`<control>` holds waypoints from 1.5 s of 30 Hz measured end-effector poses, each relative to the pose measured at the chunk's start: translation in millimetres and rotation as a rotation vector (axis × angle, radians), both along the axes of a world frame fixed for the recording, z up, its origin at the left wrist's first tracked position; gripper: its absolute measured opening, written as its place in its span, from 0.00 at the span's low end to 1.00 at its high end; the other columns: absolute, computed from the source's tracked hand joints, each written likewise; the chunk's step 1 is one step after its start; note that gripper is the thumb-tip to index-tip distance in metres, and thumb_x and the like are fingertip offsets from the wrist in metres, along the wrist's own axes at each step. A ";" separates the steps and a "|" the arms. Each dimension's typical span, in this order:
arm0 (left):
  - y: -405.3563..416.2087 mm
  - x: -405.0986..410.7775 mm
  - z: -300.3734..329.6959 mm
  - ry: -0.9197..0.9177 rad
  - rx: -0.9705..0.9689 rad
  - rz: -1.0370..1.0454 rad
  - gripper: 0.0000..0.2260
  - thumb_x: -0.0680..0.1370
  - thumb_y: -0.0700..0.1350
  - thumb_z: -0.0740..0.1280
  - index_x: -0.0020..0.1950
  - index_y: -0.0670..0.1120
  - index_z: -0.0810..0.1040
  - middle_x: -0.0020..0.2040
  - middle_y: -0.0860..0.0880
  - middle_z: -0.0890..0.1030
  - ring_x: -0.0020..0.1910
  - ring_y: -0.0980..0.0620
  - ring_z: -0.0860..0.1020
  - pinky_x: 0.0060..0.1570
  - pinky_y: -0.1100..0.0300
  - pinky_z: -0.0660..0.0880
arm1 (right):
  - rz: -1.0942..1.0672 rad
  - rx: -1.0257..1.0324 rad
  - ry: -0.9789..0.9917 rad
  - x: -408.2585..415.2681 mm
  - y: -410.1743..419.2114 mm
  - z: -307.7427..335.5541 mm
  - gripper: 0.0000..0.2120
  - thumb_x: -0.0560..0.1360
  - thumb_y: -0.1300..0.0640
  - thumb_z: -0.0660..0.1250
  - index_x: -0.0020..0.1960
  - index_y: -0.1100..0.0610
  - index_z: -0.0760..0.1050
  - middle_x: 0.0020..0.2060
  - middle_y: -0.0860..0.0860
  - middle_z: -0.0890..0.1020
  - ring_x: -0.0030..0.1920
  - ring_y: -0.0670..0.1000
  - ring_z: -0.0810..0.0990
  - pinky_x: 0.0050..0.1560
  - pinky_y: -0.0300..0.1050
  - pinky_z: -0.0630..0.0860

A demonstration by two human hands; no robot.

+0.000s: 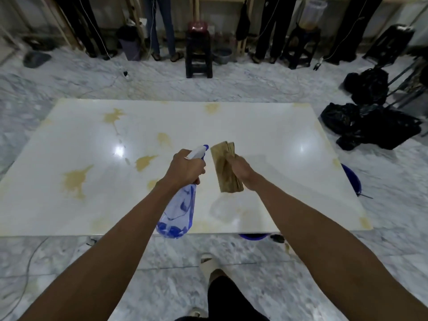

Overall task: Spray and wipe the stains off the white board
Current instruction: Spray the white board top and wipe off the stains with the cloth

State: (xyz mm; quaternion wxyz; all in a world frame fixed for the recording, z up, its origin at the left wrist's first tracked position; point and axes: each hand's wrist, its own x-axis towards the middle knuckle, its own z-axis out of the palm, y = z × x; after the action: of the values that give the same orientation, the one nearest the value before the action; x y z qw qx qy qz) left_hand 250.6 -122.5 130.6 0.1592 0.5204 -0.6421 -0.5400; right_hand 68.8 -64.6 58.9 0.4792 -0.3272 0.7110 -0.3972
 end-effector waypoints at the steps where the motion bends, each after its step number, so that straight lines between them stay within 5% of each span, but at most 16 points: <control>1: -11.3 1.6 1.2 -0.005 -0.004 0.005 0.13 0.77 0.44 0.65 0.50 0.34 0.80 0.41 0.38 0.84 0.22 0.48 0.76 0.32 0.56 0.76 | -0.013 -0.015 -0.012 -2.3 -19.5 3.0 0.21 0.84 0.45 0.54 0.66 0.59 0.75 0.59 0.55 0.81 0.58 0.56 0.80 0.62 0.54 0.75; 6: -81.0 3.5 -17.9 -0.031 0.076 0.048 0.12 0.78 0.40 0.65 0.56 0.32 0.78 0.41 0.38 0.83 0.20 0.49 0.74 0.28 0.59 0.74 | 0.000 -0.061 -0.081 -0.4 -114.3 7.0 0.22 0.83 0.44 0.54 0.65 0.58 0.74 0.61 0.60 0.80 0.62 0.61 0.79 0.65 0.59 0.75; 11: -155.2 2.0 -54.7 -0.081 0.142 0.121 0.14 0.79 0.43 0.65 0.51 0.31 0.80 0.40 0.38 0.83 0.21 0.47 0.74 0.28 0.59 0.74 | 0.039 -0.015 -0.116 2.7 -205.5 -32.2 0.19 0.84 0.46 0.53 0.63 0.58 0.74 0.59 0.58 0.81 0.59 0.60 0.79 0.64 0.58 0.74; 16: -231.1 14.2 -72.4 -0.055 0.196 0.223 0.18 0.73 0.46 0.66 0.47 0.29 0.79 0.38 0.38 0.82 0.19 0.48 0.73 0.33 0.56 0.74 | 0.147 -0.070 0.332 -18.9 -307.3 -45.3 0.18 0.83 0.44 0.52 0.57 0.57 0.71 0.40 0.52 0.77 0.39 0.50 0.75 0.41 0.44 0.68; 19: -264.4 25.0 -84.5 -0.074 0.151 0.229 0.18 0.67 0.44 0.63 0.47 0.30 0.79 0.39 0.37 0.83 0.19 0.50 0.73 0.33 0.55 0.76 | 0.280 -0.039 0.657 -32.5 -367.7 -77.2 0.20 0.83 0.45 0.47 0.71 0.51 0.64 0.61 0.56 0.78 0.58 0.59 0.77 0.59 0.57 0.71; 22: -288.1 29.0 -98.7 -0.091 0.108 0.222 0.16 0.71 0.44 0.63 0.47 0.30 0.79 0.42 0.36 0.84 0.20 0.51 0.74 0.35 0.53 0.77 | 0.464 0.170 0.911 -30.2 -404.8 -122.5 0.23 0.85 0.48 0.46 0.79 0.52 0.54 0.78 0.54 0.59 0.76 0.59 0.60 0.72 0.69 0.56; 25: -297.7 32.0 -109.0 -0.070 0.110 0.212 0.18 0.68 0.46 0.62 0.45 0.33 0.79 0.38 0.40 0.84 0.21 0.51 0.74 0.35 0.53 0.77 | 0.583 0.295 0.983 -15.4 -396.3 -175.1 0.27 0.84 0.45 0.44 0.81 0.48 0.43 0.81 0.52 0.42 0.80 0.57 0.40 0.75 0.68 0.42; 28: -294.6 40.3 -116.7 -0.062 0.138 0.175 0.16 0.69 0.44 0.62 0.45 0.32 0.79 0.37 0.41 0.83 0.21 0.52 0.74 0.31 0.57 0.76 | 0.563 0.273 1.030 8.0 -362.8 -203.3 0.27 0.84 0.44 0.45 0.80 0.43 0.39 0.80 0.50 0.38 0.79 0.57 0.35 0.75 0.66 0.34; 36: -227.4 80.9 -113.5 -0.077 0.193 0.073 0.18 0.69 0.44 0.63 0.46 0.30 0.79 0.39 0.36 0.82 0.22 0.49 0.74 0.30 0.58 0.75 | 0.581 0.248 0.993 93.6 -188.2 -201.0 0.28 0.83 0.43 0.45 0.80 0.43 0.41 0.80 0.51 0.39 0.80 0.58 0.37 0.75 0.66 0.35; 42: -154.5 125.6 -115.6 -0.106 0.258 -0.012 0.20 0.68 0.46 0.63 0.50 0.32 0.79 0.37 0.41 0.83 0.22 0.48 0.74 0.31 0.57 0.74 | 0.588 0.276 0.854 174.3 -57.8 -180.2 0.34 0.75 0.34 0.28 0.78 0.43 0.38 0.78 0.48 0.36 0.79 0.55 0.34 0.74 0.63 0.32; 45: -129.4 141.5 -110.6 -0.099 0.275 -0.067 0.20 0.68 0.45 0.63 0.48 0.29 0.78 0.37 0.40 0.82 0.22 0.46 0.75 0.32 0.55 0.75 | 0.564 0.332 0.733 186.9 -42.7 -160.6 0.29 0.82 0.37 0.37 0.80 0.45 0.42 0.80 0.49 0.42 0.80 0.55 0.39 0.76 0.61 0.36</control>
State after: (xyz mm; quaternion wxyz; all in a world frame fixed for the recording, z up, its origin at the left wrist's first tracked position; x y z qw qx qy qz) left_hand 392.0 -252.0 20.0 0.0364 0.5415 -0.5862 -0.6016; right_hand 255.7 -107.3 -101.6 0.3321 -0.5445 0.7702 0.0082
